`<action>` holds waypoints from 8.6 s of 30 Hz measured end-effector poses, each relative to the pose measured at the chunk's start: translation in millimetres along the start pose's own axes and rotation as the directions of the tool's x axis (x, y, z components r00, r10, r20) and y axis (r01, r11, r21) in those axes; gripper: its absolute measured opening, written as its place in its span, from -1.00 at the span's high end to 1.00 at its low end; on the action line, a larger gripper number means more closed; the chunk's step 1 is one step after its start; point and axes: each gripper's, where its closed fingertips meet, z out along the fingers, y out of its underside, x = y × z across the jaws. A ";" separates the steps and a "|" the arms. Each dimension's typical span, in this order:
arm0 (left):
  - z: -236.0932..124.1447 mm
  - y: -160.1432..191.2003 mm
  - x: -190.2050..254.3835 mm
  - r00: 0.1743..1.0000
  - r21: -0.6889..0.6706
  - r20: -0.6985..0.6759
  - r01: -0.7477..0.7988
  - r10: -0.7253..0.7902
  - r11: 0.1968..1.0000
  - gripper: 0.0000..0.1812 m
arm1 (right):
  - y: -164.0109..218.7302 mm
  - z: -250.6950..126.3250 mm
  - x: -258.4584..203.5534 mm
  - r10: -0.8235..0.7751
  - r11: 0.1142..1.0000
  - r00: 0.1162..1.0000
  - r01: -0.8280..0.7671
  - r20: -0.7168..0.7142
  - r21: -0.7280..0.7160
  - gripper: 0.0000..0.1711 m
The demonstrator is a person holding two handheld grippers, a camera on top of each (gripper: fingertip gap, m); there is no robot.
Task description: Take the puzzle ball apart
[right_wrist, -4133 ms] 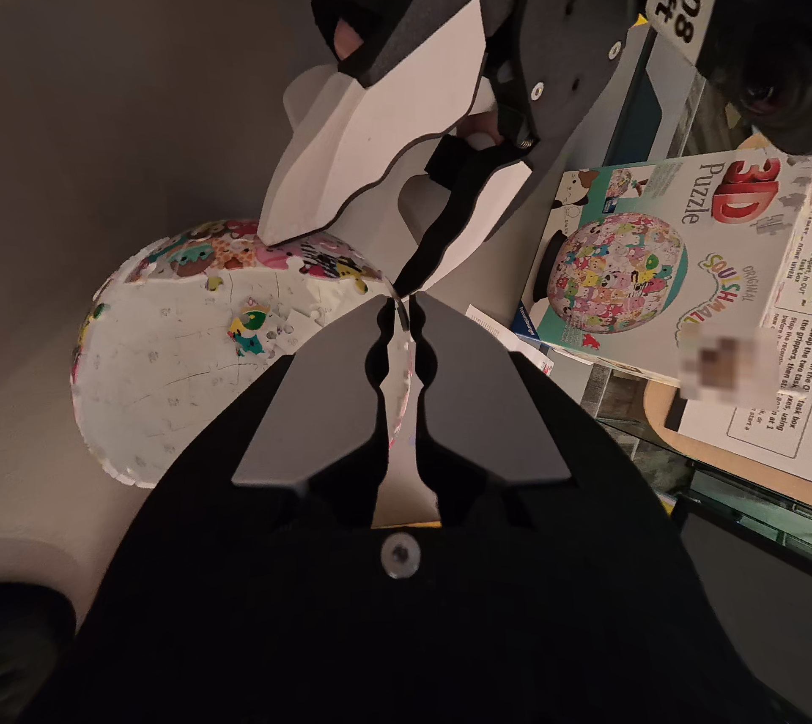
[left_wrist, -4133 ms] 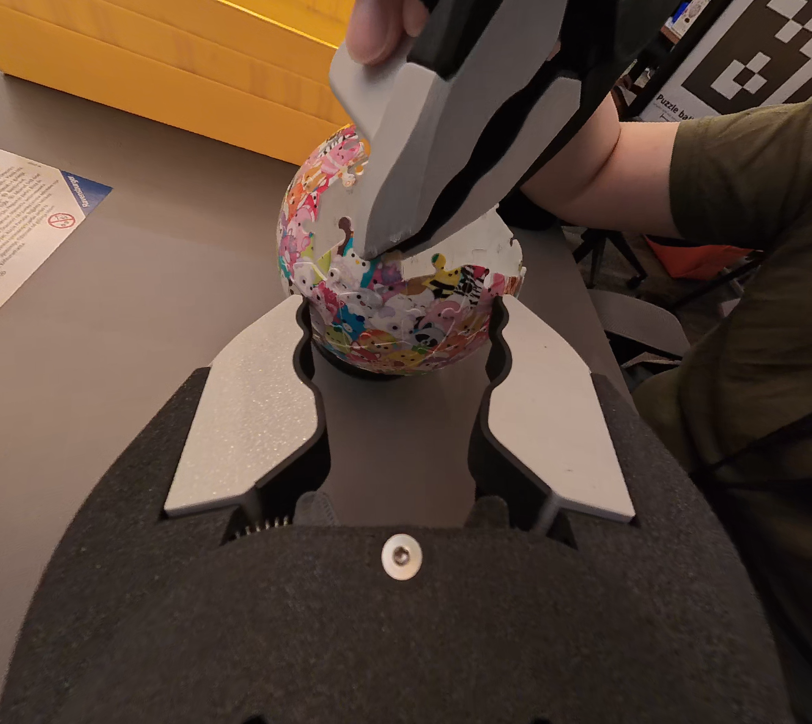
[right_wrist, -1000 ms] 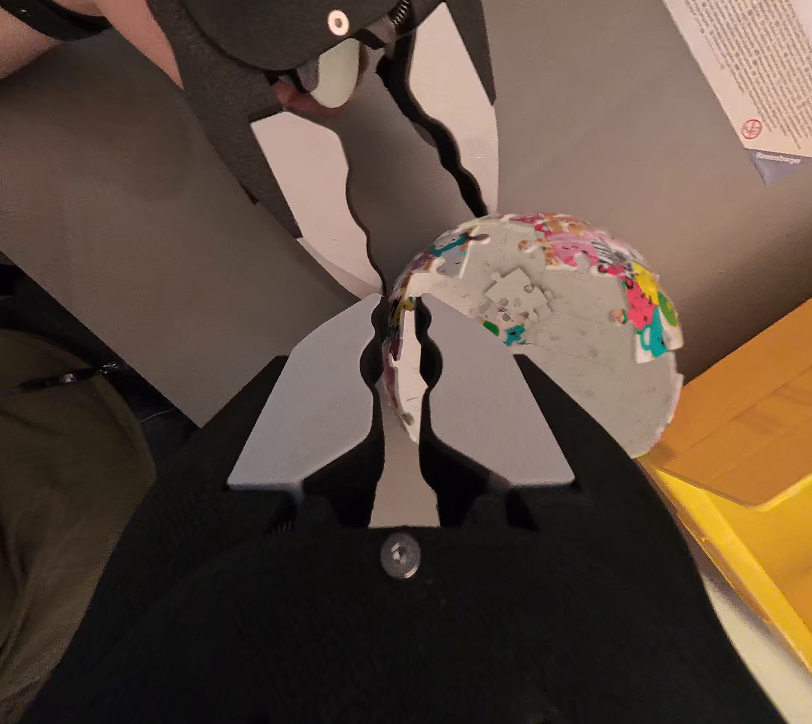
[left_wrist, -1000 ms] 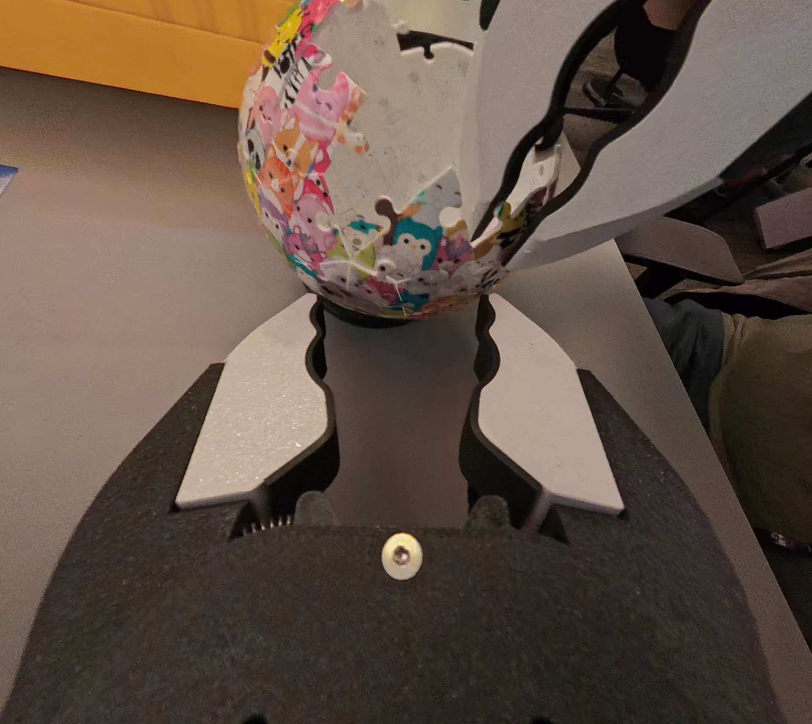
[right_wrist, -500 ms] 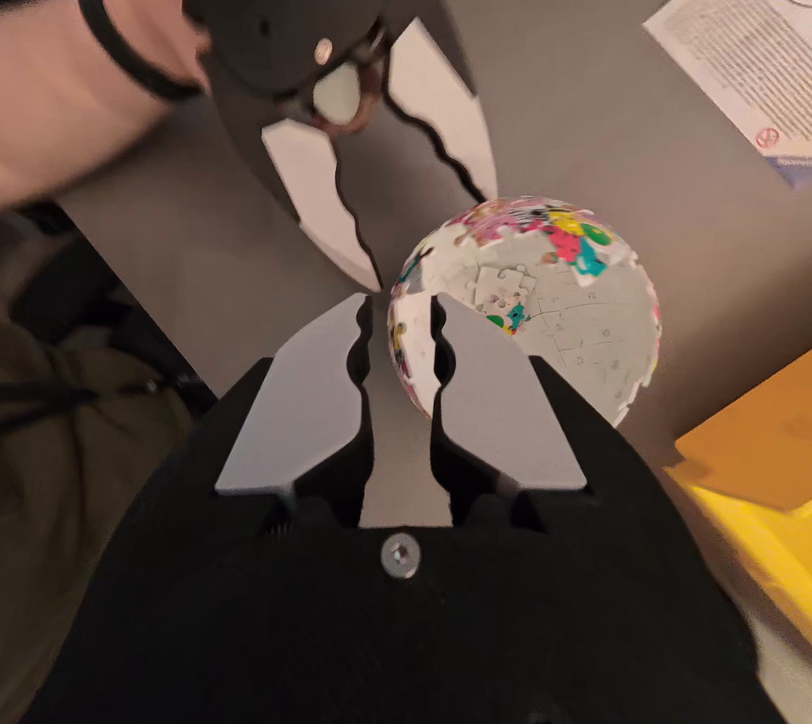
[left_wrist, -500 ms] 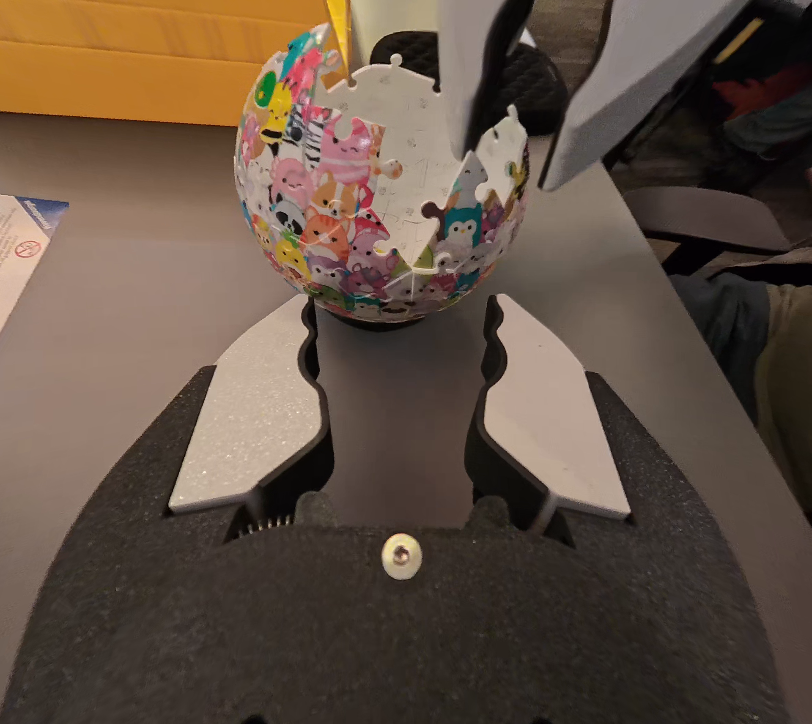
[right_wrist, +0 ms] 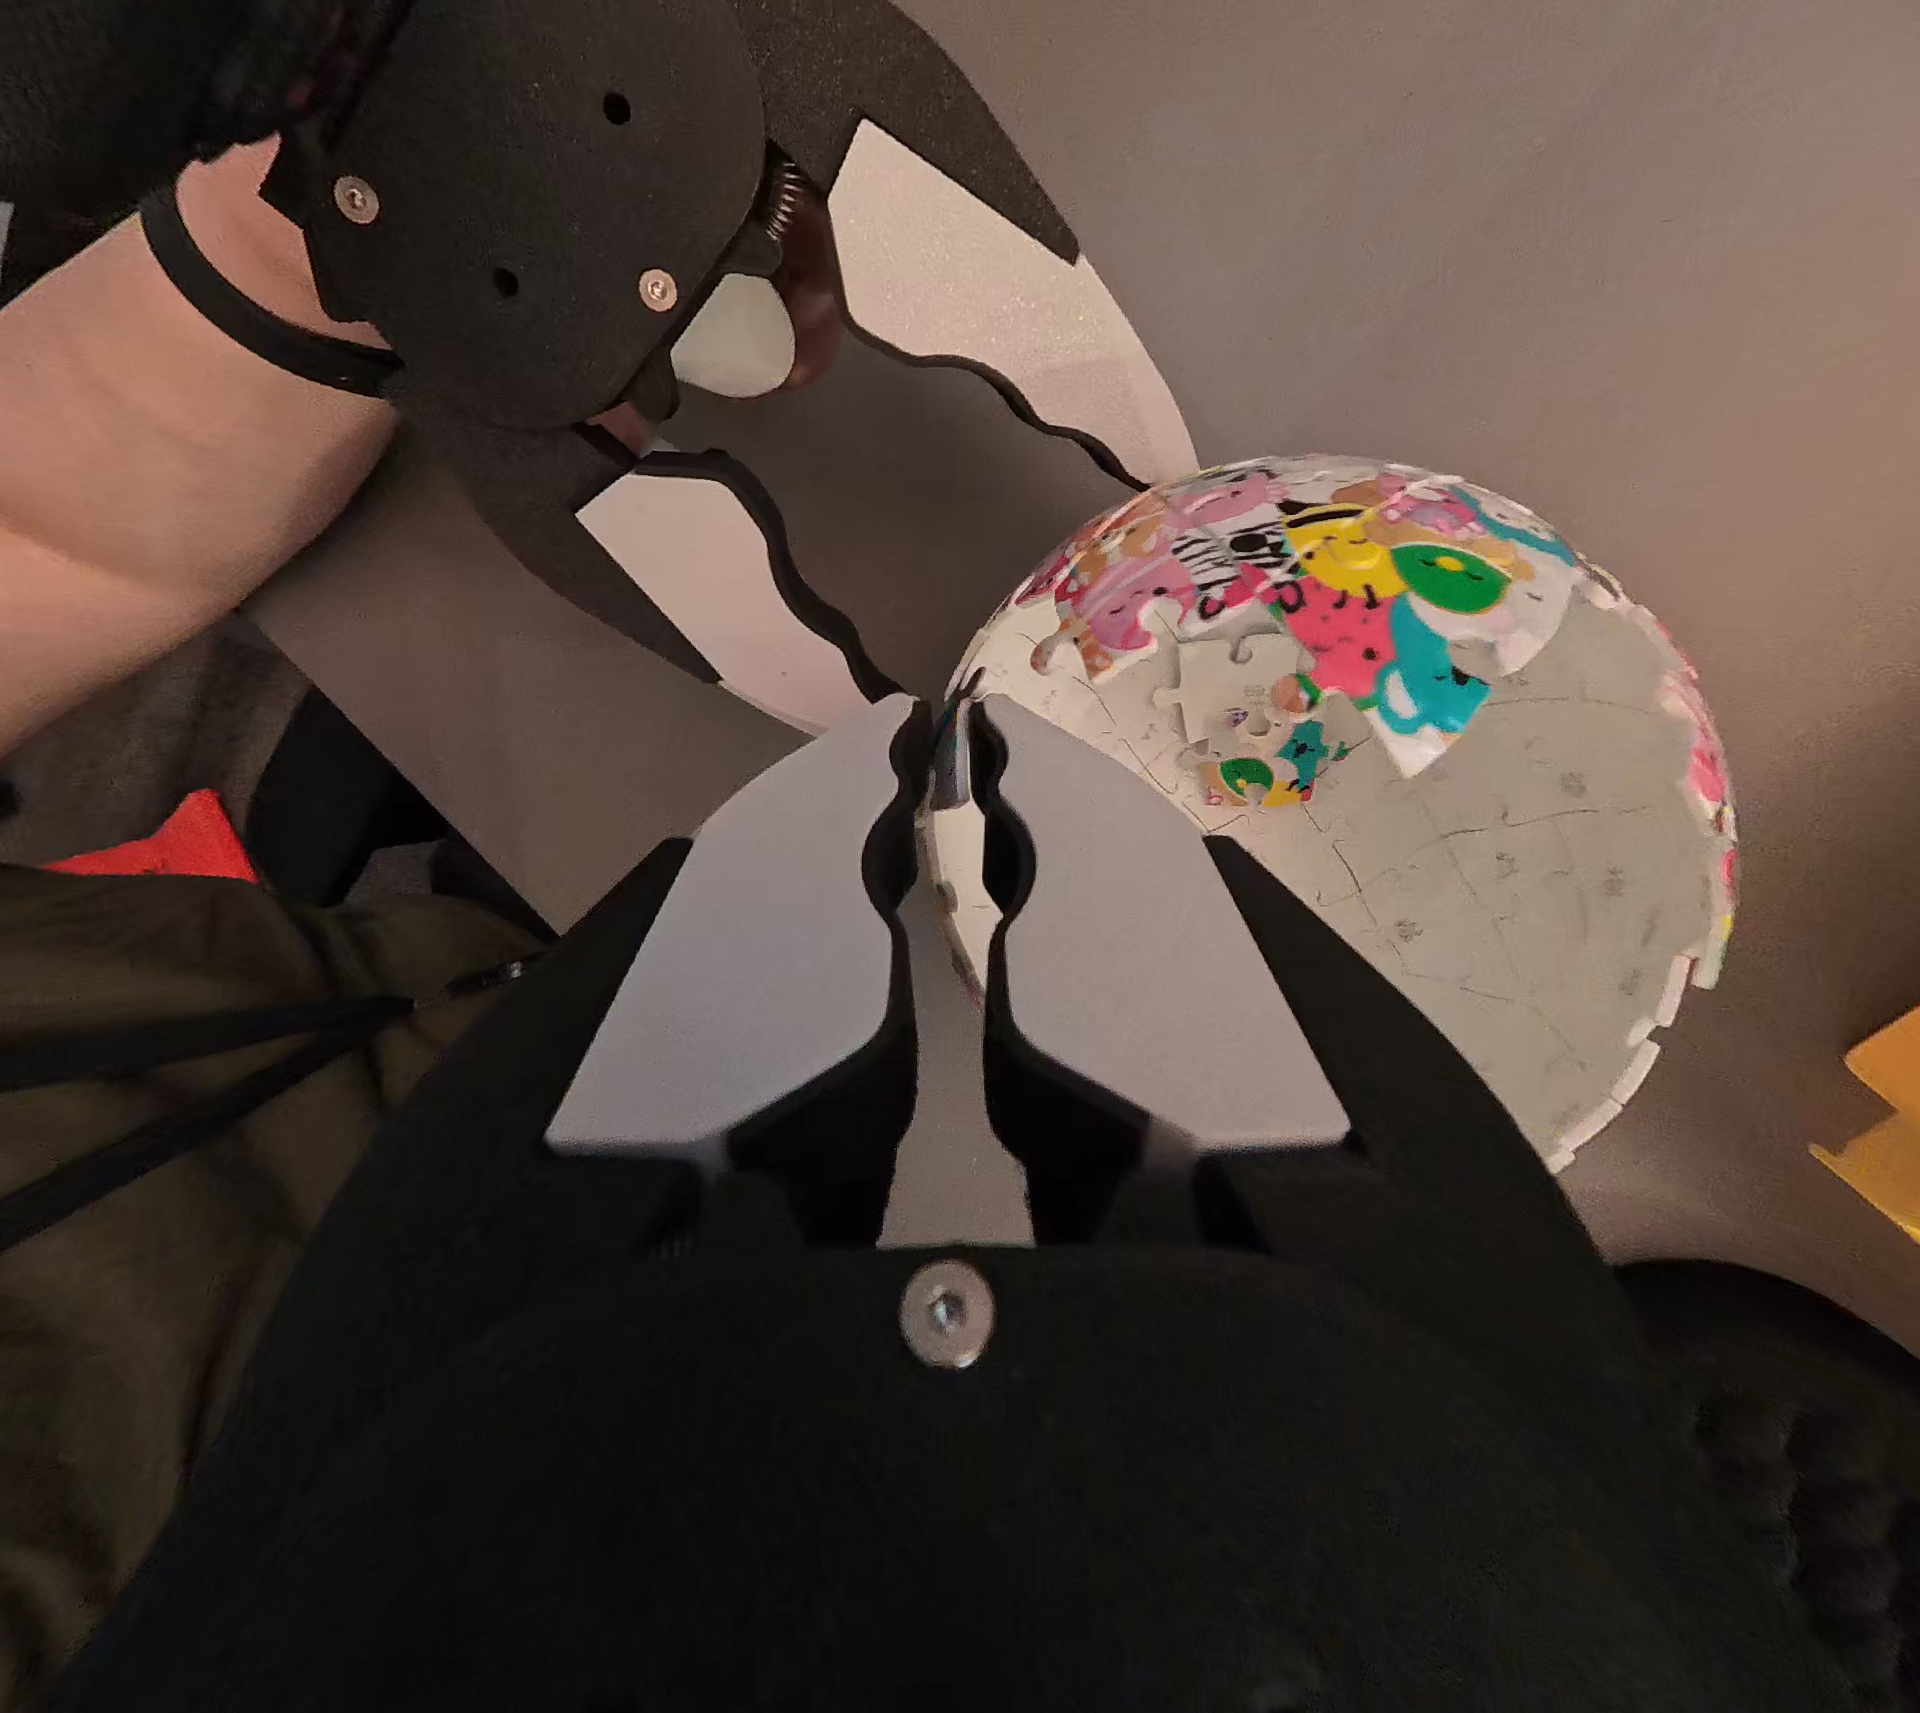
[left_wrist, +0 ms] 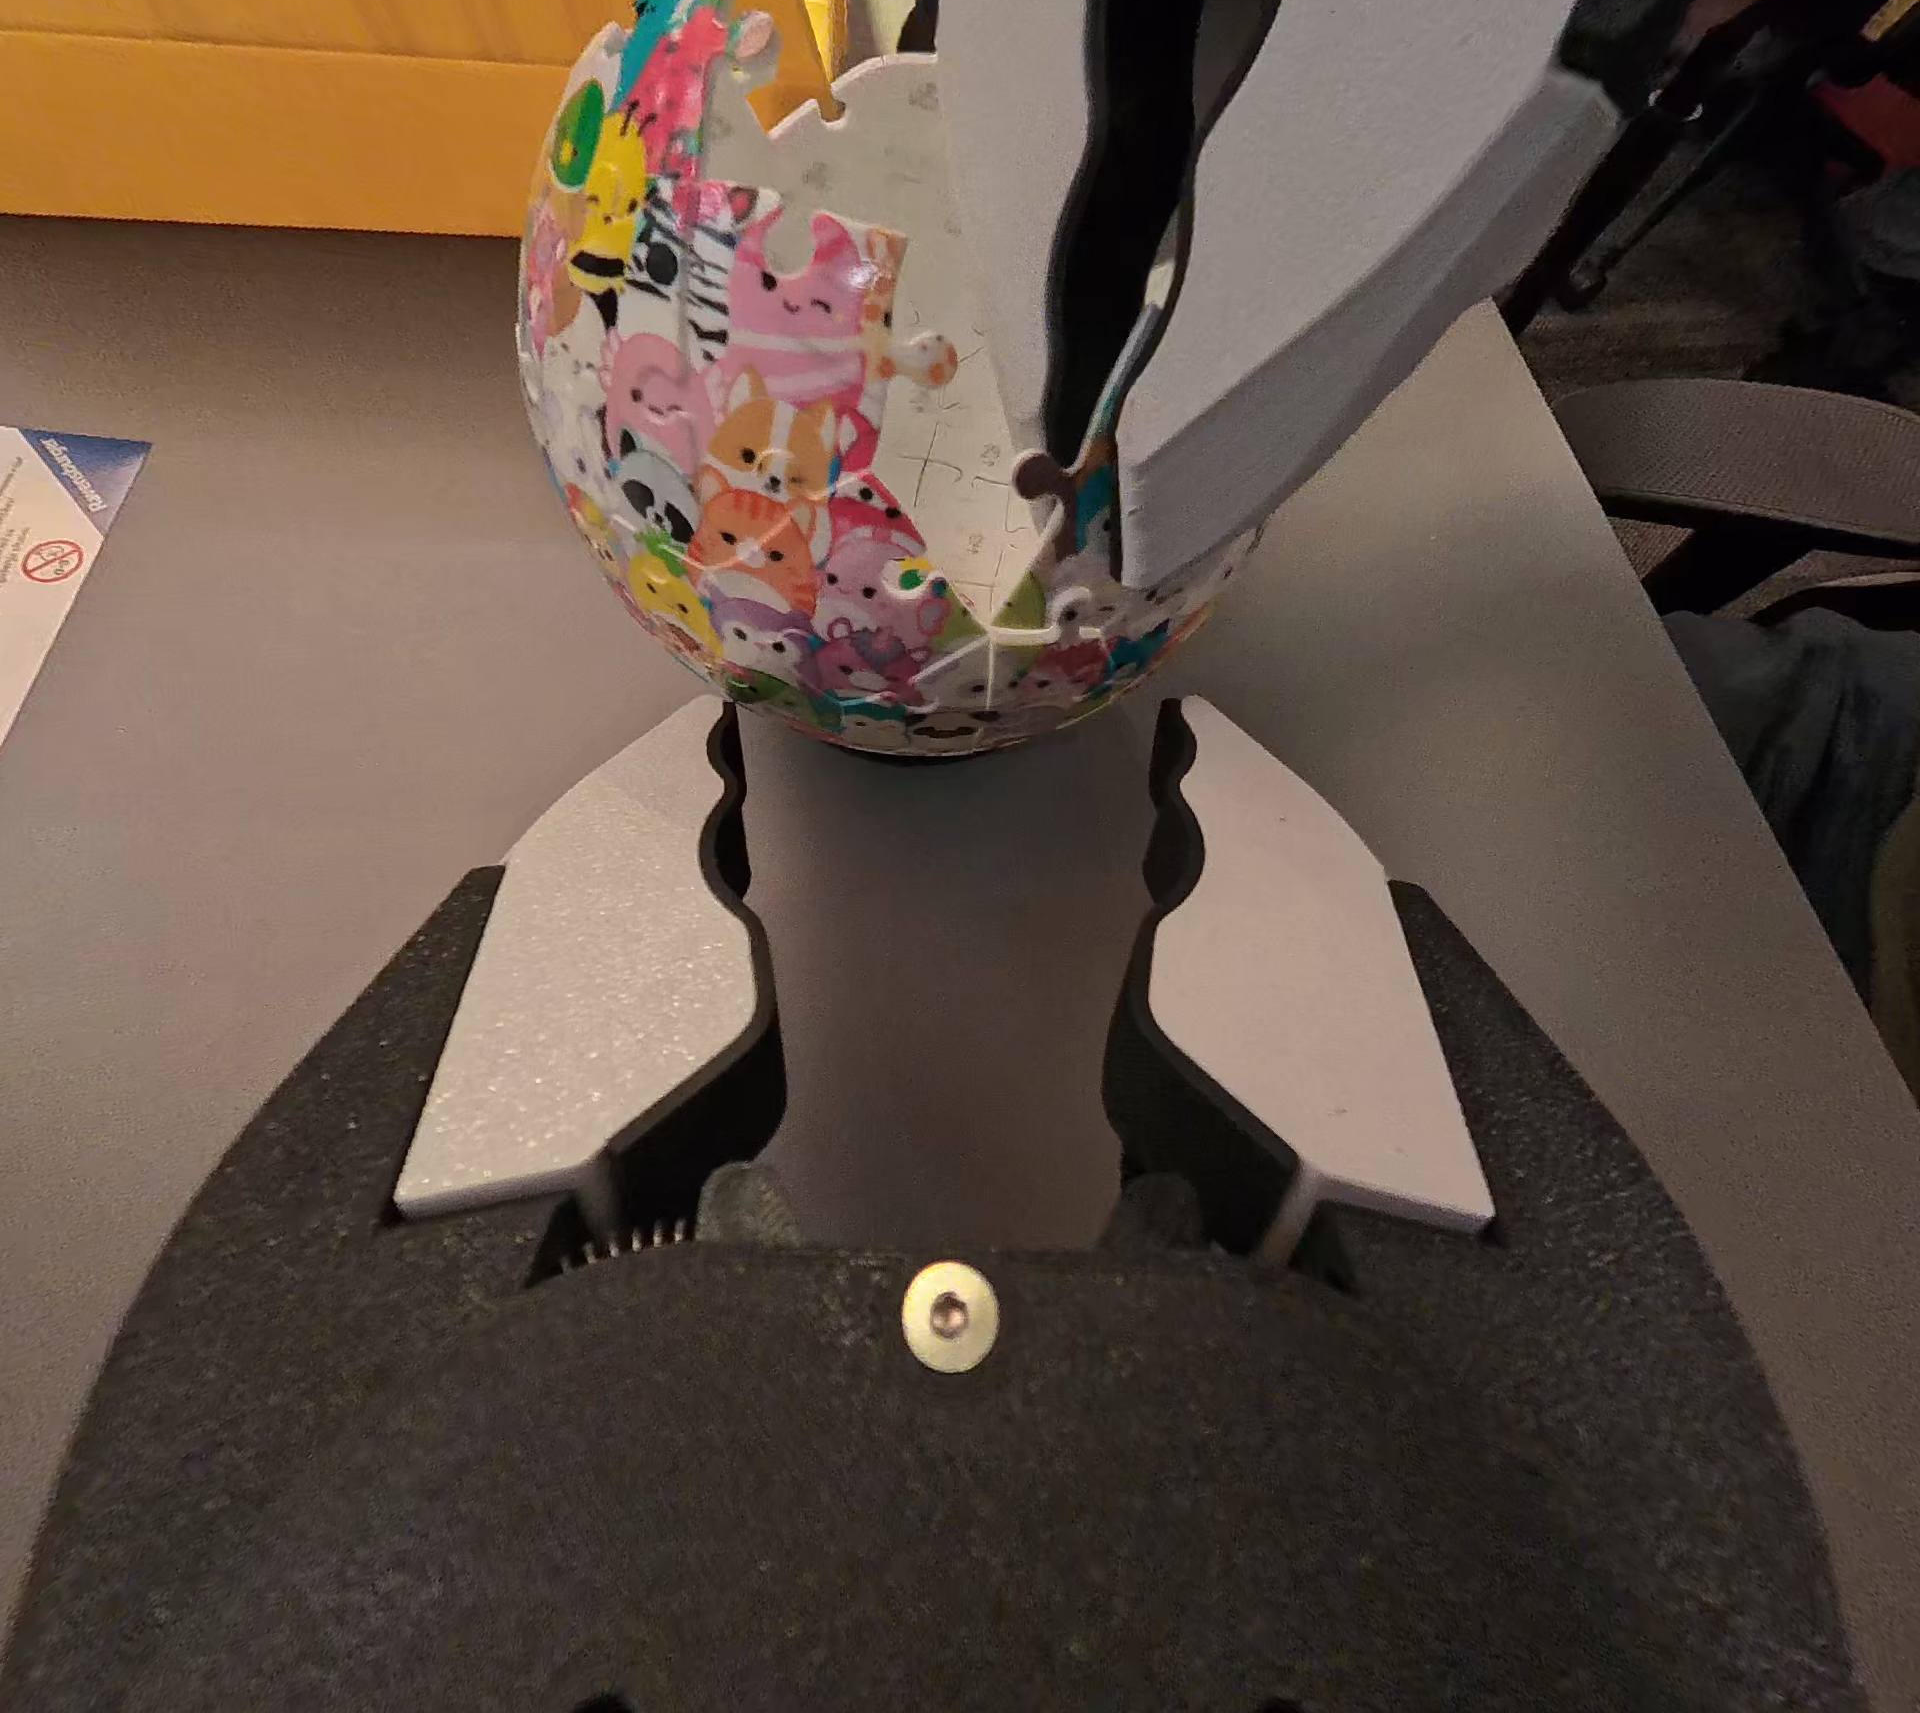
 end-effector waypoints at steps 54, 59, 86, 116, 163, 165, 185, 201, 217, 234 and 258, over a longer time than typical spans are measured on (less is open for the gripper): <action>-12.8 -26.2 -2.3 0.983 0.199 -0.108 0.167 -0.147 0.966 0.42 | 2.0 -13.5 9.7 0.101 0.972 0.995 -0.099 0.002 0.214 0.92; -10.6 -27.1 -1.1 0.986 0.204 -0.097 0.155 -0.138 0.967 0.41 | 2.8 -15.5 10.8 0.242 0.931 0.965 -0.259 0.097 0.257 0.94; 7.7 -27.0 14.3 0.994 0.166 -0.082 0.085 -0.072 0.982 0.37 | 8.5 -34.6 24.2 0.227 0.893 0.968 -0.251 0.106 0.374 0.93; -1.3 -24.6 2.1 0.992 0.184 -0.075 0.117 -0.105 0.976 0.38 | 17.6 -51.4 27.7 -0.939 0.102 -0.025 0.933 -0.344 -0.345 0.81; 6.2 -26.8 16.9 0.980 0.179 -0.155 0.150 -0.123 0.972 0.41 | 15.2 -39.5 29.8 -0.930 0.066 -0.054 0.949 -0.364 -0.308 0.89; 7.2 -25.9 16.9 0.980 0.175 -0.156 0.150 -0.123 0.973 0.41 | 15.1 -39.4 30.9 -0.931 0.081 -0.035 0.950 -0.362 -0.302 0.89; 14.5 -22.0 21.8 0.979 0.154 -0.164 0.144 -0.118 0.978 0.42 | 10.1 -37.1 37.1 -0.902 -0.031 -0.178 0.935 -0.393 -0.353 0.88; 15.6 -24.5 23.8 0.983 0.161 -0.154 0.127 -0.102 0.979 0.43 | 11.4 -36.0 41.1 -0.926 0.106 0.010 0.966 -0.377 -0.235 0.87; 20.1 -33.4 12.7 0.993 0.177 -0.010 0.119 -0.119 0.977 0.41 | 13.2 -38.6 43.5 -0.948 -0.073 -0.185 0.919 -0.260 -0.387 0.83; 27.6 -32.6 10.2 0.988 0.217 -0.026 0.154 -0.152 0.964 0.41 | 15.9 -27.3 41.7 -0.914 -0.324 -0.389 0.870 -0.116 -0.371 0.80; 29.1 -36.0 15.4 0.995 0.201 0.011 0.100 -0.104 0.975 0.41 | 13.8 -39.5 48.6 -0.998 0.056 0.051 0.929 -0.022 -0.366 0.95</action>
